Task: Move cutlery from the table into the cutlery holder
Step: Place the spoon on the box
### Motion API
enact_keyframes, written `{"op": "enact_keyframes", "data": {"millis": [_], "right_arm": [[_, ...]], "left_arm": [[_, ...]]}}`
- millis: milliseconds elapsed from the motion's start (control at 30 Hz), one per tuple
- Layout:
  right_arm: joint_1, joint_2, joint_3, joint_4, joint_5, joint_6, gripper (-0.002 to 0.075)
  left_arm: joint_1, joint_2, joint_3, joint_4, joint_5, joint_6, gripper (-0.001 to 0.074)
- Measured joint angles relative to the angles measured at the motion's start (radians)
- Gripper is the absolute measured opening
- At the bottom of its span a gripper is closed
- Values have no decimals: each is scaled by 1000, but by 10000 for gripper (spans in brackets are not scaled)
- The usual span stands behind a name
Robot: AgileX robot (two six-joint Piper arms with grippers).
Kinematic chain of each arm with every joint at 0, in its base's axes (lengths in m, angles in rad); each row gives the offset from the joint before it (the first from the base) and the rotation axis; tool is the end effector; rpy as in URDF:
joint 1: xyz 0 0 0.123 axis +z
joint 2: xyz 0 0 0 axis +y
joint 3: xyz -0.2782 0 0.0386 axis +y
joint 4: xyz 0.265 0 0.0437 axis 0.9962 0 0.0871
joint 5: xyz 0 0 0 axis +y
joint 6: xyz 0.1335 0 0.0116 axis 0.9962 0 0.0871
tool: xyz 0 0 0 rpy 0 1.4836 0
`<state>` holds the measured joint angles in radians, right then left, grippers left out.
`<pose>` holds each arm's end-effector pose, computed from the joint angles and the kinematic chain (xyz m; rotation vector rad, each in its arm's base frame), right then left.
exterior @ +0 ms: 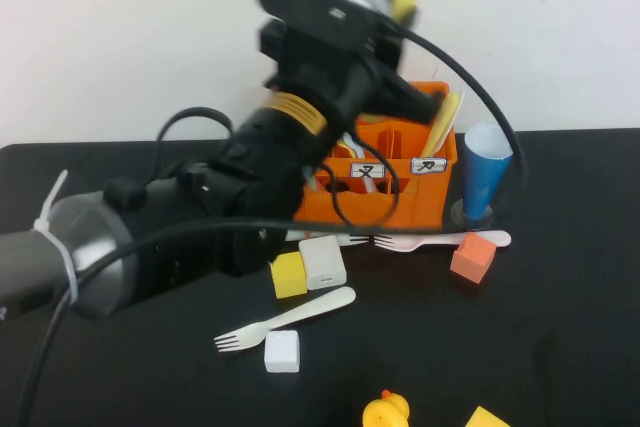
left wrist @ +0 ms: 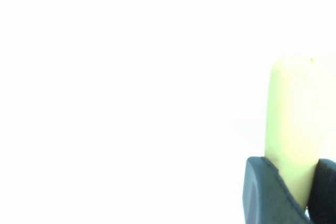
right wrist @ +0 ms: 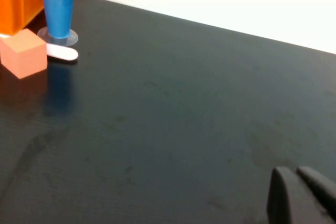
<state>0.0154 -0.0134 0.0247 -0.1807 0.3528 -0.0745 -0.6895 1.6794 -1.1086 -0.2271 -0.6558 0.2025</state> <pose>0.1157 -0.0066 0.1626 -0.1959 1.8370 -0.2172 0.3560 -0.2697 0.3100 0.3873 1.3745 -0.4551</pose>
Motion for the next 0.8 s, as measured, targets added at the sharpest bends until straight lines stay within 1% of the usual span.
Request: {"op": "enact_keyframes", "data": {"millis": [100, 300, 800], "right_arm": [[0, 0, 0, 0, 0, 0, -3], [0, 0, 0, 0, 0, 0, -3], [0, 0, -2, 0, 0, 0, -3]], "left_arm": [[33, 9, 0, -68, -95, 2, 145], [88, 77, 0, -156, -220, -7, 145], [126, 257, 0, -245, -263, -49, 145]]}}
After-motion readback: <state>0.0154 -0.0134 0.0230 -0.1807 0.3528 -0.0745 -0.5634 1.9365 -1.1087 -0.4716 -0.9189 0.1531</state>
